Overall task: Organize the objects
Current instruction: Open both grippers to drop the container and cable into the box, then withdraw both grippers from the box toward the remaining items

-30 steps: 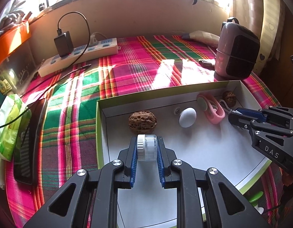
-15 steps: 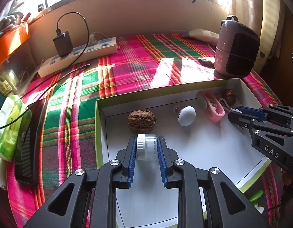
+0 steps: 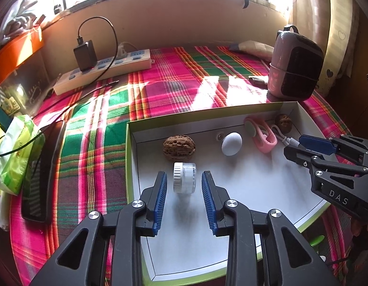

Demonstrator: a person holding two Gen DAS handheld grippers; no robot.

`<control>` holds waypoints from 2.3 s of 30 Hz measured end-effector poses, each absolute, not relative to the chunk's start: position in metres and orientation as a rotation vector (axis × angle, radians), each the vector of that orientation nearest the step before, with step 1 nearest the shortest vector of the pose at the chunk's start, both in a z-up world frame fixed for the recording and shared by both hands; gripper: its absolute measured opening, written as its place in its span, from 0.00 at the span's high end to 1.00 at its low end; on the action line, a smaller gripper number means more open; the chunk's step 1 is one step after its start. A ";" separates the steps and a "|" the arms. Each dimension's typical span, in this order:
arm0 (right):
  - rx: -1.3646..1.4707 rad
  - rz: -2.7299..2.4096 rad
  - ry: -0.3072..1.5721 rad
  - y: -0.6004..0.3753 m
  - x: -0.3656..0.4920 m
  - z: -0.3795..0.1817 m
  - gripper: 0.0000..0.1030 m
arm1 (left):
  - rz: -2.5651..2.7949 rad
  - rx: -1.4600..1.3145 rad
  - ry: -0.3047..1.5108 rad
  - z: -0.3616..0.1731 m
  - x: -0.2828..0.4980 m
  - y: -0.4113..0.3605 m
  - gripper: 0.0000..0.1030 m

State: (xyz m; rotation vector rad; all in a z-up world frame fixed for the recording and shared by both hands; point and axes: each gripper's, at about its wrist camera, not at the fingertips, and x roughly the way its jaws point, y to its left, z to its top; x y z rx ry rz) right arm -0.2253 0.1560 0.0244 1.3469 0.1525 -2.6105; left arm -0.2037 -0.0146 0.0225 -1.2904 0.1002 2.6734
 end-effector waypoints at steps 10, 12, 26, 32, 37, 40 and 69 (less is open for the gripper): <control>1.322 -2.636 0.131 0.160 -0.210 0.032 0.66 | 2.689 -1.240 0.075 0.036 -0.184 -0.014 0.72; 1.309 -2.640 0.125 0.160 -0.207 0.035 0.65 | 2.691 -1.236 0.079 0.037 -0.180 -0.013 0.72; 1.232 -2.662 0.093 0.157 -0.171 0.049 0.61 | 2.717 -1.182 0.043 0.052 -0.141 -0.015 0.72; 1.193 -2.656 0.063 0.155 -0.152 0.056 0.61 | 2.729 -1.154 0.015 0.056 -0.120 -0.018 0.72; 1.179 -2.649 0.050 0.154 -0.137 0.056 0.61 | 2.725 -1.146 -0.015 0.056 -0.106 -0.020 0.72; 1.161 -2.657 0.040 0.154 -0.127 0.057 0.61 | 2.724 -1.144 -0.039 0.056 -0.098 -0.023 0.72; 1.132 -2.643 -0.053 0.173 -0.080 0.040 0.57 | 2.663 -1.174 -0.230 0.038 -0.051 -0.028 0.68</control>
